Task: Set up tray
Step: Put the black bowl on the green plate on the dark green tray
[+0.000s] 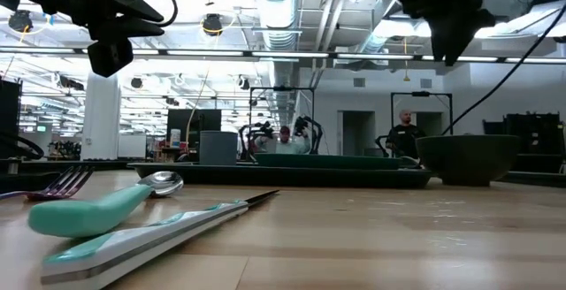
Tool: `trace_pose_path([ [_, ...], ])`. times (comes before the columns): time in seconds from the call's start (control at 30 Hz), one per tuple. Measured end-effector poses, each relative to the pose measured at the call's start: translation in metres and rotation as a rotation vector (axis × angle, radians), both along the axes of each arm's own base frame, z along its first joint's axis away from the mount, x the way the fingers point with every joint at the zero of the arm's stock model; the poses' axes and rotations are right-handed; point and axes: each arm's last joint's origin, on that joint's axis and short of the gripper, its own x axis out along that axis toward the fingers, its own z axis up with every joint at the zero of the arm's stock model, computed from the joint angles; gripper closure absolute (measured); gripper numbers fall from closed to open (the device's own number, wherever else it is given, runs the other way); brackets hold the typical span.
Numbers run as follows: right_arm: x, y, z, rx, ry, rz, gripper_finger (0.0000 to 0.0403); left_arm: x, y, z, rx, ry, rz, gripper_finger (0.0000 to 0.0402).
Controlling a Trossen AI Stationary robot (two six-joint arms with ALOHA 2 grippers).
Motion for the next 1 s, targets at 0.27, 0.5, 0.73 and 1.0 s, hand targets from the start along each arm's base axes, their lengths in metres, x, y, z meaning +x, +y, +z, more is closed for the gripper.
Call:
trace_pose_path([
  [0.27, 0.030, 0.000, -0.031, 0.012, 0.157, 0.079, 0.0216, -0.001, 0.000, -0.002, 0.002, 0.019, -0.008, 0.0342],
  [0.5, 0.056, -0.003, -0.067, 0.030, 0.308, 0.153, 0.0238, -0.001, 0.000, -0.002, 0.002, 0.024, -0.008, 0.0342],
  [0.73, 0.071, -0.010, -0.093, 0.011, 0.400, 0.160, 0.0267, -0.001, 0.000, -0.002, 0.003, 0.025, -0.009, 0.0342],
  [1.0, 0.076, -0.022, -0.100, 0.025, 0.372, 0.117, 0.0282, -0.001, 0.000, -0.002, 0.001, 0.025, -0.016, 0.0342],
])
